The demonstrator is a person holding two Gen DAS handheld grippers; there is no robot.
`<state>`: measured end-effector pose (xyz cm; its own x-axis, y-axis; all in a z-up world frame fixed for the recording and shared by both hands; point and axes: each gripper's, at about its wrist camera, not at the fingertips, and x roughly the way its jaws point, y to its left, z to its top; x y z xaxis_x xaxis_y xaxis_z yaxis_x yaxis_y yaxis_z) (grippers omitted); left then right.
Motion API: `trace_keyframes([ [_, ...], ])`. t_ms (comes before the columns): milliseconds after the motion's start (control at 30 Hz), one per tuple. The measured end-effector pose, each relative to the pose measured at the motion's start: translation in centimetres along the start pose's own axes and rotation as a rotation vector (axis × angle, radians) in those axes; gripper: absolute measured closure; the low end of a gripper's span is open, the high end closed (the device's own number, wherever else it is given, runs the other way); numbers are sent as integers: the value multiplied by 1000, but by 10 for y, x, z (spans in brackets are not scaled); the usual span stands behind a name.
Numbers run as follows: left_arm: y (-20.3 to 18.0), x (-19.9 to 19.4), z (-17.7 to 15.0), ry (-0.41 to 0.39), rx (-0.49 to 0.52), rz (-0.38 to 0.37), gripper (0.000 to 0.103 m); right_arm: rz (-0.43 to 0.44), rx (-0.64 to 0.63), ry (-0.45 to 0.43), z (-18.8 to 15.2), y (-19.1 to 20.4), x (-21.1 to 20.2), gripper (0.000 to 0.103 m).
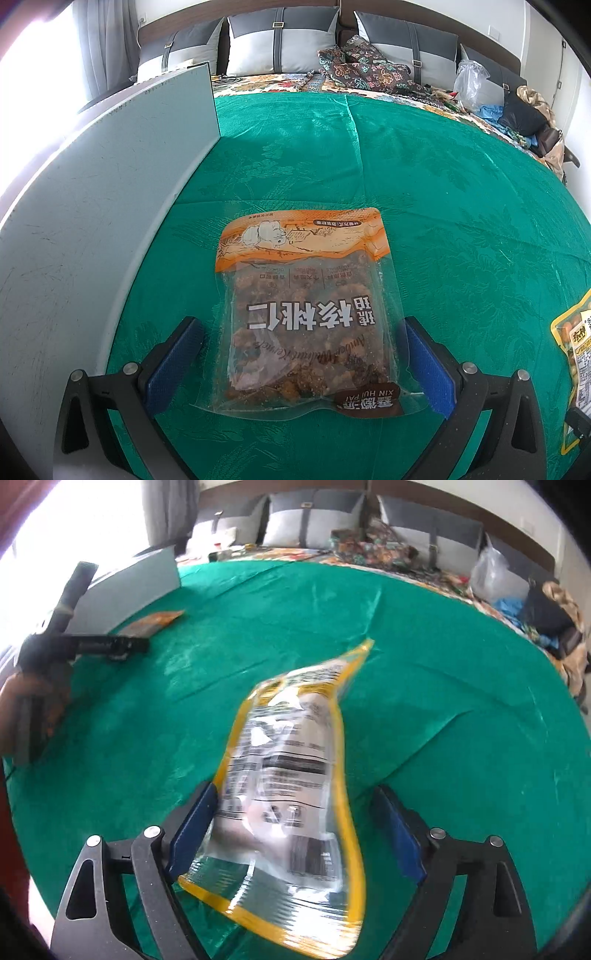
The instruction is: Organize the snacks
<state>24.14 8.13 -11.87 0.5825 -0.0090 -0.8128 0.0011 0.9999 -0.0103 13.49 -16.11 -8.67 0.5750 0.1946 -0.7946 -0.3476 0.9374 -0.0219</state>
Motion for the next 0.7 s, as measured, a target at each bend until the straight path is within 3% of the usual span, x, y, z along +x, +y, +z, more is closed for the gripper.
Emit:
trace_keyframes([
  [700,0,0,0,0,0,0,0,5,-4,8,-5,-2,2,10],
])
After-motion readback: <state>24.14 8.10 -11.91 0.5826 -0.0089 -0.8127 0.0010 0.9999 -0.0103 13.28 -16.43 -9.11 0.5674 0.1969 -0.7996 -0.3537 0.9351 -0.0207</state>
